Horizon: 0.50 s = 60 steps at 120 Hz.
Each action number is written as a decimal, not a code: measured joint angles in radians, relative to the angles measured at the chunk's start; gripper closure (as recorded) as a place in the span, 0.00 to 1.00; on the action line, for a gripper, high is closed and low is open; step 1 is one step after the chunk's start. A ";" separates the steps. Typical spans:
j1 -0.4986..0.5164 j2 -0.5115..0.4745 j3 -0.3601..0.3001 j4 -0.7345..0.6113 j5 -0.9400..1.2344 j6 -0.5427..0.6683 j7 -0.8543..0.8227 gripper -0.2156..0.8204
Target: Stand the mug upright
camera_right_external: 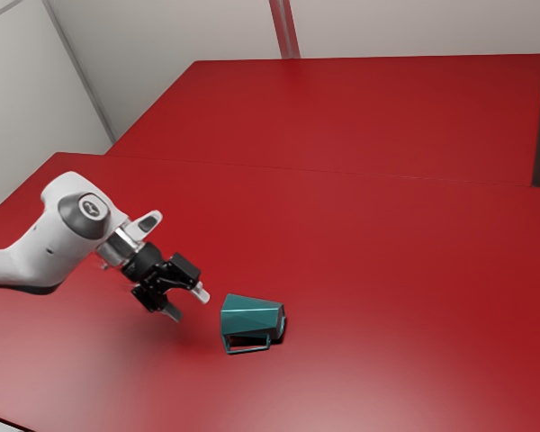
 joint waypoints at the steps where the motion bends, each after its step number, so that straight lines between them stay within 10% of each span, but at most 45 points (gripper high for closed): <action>1: -0.002 0.002 0.000 0.000 -0.004 0.004 0.003 0.21; 60: -0.077 0.058 -0.001 -0.025 -0.267 0.099 0.150 0.21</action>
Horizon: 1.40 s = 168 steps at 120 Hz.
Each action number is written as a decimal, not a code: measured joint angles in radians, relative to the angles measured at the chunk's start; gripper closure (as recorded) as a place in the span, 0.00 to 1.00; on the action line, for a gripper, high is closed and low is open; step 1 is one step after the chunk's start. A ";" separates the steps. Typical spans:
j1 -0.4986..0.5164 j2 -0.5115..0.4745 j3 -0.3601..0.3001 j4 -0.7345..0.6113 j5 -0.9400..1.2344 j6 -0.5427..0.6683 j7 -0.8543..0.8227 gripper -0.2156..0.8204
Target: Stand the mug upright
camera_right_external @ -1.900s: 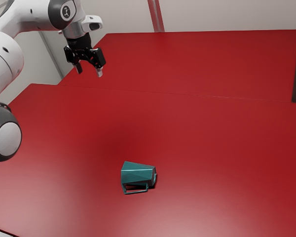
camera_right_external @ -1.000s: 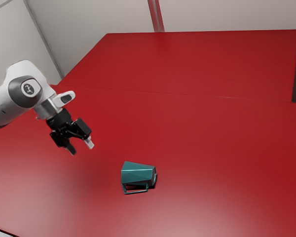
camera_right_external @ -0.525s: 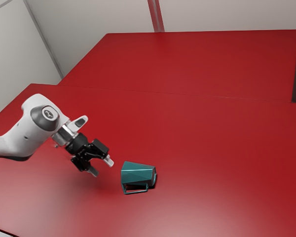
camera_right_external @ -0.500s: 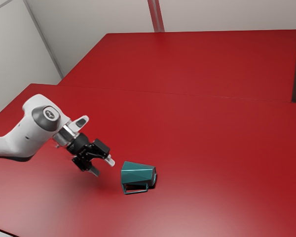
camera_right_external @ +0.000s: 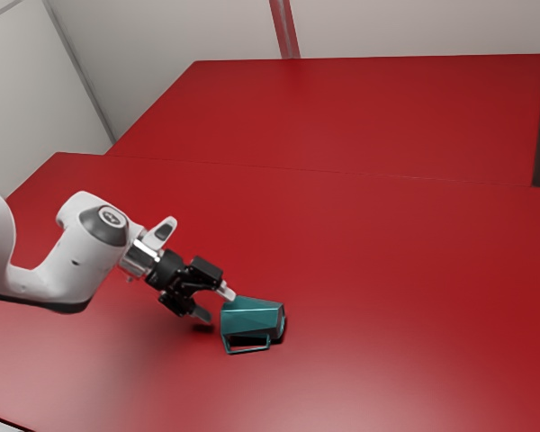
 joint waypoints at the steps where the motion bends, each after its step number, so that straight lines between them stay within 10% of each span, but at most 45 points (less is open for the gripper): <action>1: 0.000 0.000 0.000 -0.001 -0.003 0.000 0.002 0.21; 102: -0.078 0.056 -0.002 -0.013 -0.249 0.001 0.183 0.21; 168: -0.036 0.040 -0.002 -0.039 -0.294 -0.012 0.251 0.50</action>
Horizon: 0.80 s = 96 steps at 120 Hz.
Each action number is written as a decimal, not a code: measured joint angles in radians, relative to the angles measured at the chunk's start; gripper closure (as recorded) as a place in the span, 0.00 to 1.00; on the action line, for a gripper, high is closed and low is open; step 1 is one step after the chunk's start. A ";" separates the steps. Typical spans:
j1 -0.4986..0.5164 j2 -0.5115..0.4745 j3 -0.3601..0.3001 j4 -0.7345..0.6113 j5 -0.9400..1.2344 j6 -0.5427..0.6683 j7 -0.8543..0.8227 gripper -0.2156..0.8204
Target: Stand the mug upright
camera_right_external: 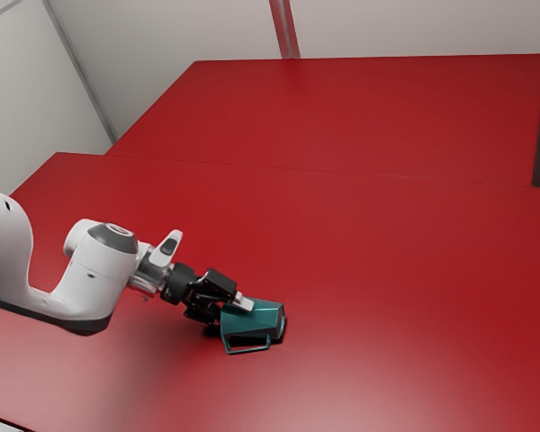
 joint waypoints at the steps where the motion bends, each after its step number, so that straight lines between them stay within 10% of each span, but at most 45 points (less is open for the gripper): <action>1: 0.000 0.000 0.000 0.000 -0.003 -0.001 0.001 0.50; 96: -0.018 0.000 -0.001 -0.015 -0.103 -0.026 0.078 0.80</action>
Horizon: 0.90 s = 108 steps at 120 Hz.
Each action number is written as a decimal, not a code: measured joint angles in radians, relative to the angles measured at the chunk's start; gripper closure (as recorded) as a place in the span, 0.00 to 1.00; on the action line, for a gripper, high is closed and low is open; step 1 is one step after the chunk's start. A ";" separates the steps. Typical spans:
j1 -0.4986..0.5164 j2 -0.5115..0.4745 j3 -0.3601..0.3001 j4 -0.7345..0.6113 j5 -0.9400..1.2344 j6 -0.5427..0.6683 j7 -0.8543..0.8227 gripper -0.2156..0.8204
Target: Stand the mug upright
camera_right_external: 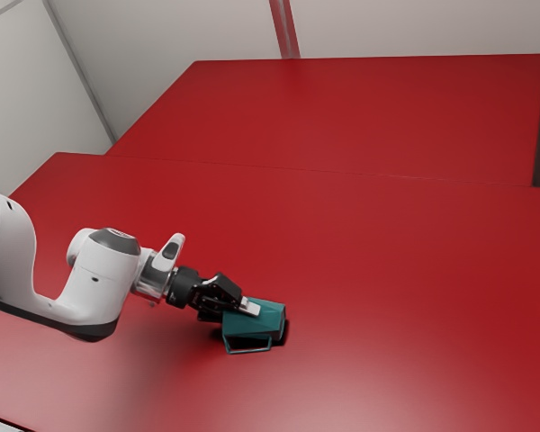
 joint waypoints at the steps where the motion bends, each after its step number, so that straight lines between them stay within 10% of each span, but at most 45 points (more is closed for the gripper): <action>1: 0.000 0.000 0.000 0.000 -0.001 0.000 0.001 0.80; 76: -0.028 -0.080 -0.031 0.101 0.013 0.029 0.035 0.96; 108: -0.020 -0.113 -0.083 0.292 0.632 0.092 -0.102 0.97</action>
